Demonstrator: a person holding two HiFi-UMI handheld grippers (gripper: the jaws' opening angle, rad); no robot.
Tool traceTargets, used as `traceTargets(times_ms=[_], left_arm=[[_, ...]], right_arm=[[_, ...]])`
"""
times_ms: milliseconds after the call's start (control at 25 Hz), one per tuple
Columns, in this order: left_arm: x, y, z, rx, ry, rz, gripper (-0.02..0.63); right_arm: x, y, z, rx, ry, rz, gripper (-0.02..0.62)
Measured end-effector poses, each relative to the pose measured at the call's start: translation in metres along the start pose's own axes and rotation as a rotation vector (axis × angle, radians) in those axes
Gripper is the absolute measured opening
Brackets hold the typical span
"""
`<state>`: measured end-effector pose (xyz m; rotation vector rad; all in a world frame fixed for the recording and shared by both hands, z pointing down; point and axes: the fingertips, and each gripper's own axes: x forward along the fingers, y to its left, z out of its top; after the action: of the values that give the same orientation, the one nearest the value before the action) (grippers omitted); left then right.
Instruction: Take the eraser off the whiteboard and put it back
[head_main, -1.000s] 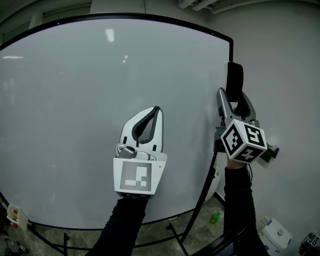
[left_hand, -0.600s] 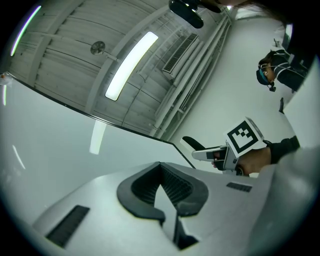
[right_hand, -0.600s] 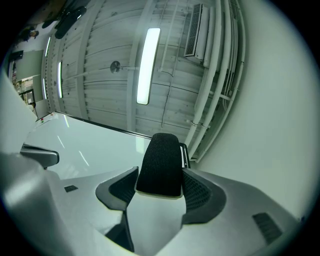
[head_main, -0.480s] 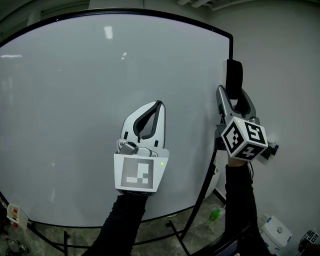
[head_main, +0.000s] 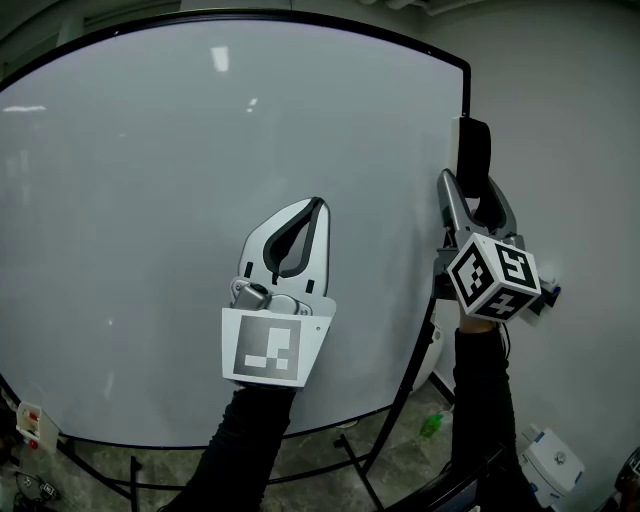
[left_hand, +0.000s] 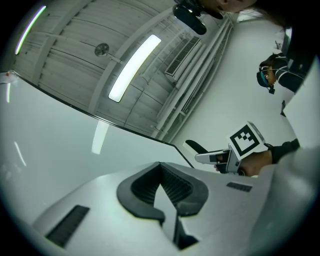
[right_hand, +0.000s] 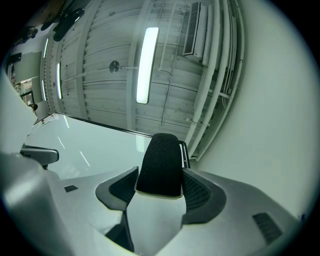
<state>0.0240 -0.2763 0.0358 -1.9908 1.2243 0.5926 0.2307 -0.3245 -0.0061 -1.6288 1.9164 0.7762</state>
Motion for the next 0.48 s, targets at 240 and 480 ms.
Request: traceTargets(times_ms=[240, 480], left_arm=[[-0.013, 0.011, -0.017, -0.043, 0.005, 0.032, 0.006], [-0.028, 0.017, -0.023, -0.044, 0.030, 0.045, 0.006]], right_arm=[[-0.010, 0.004, -0.005, -0.008, 0.012, 0.015, 0.279], [-0.029, 0.014, -0.012, -0.036, 0.023, 0.038, 0.279]])
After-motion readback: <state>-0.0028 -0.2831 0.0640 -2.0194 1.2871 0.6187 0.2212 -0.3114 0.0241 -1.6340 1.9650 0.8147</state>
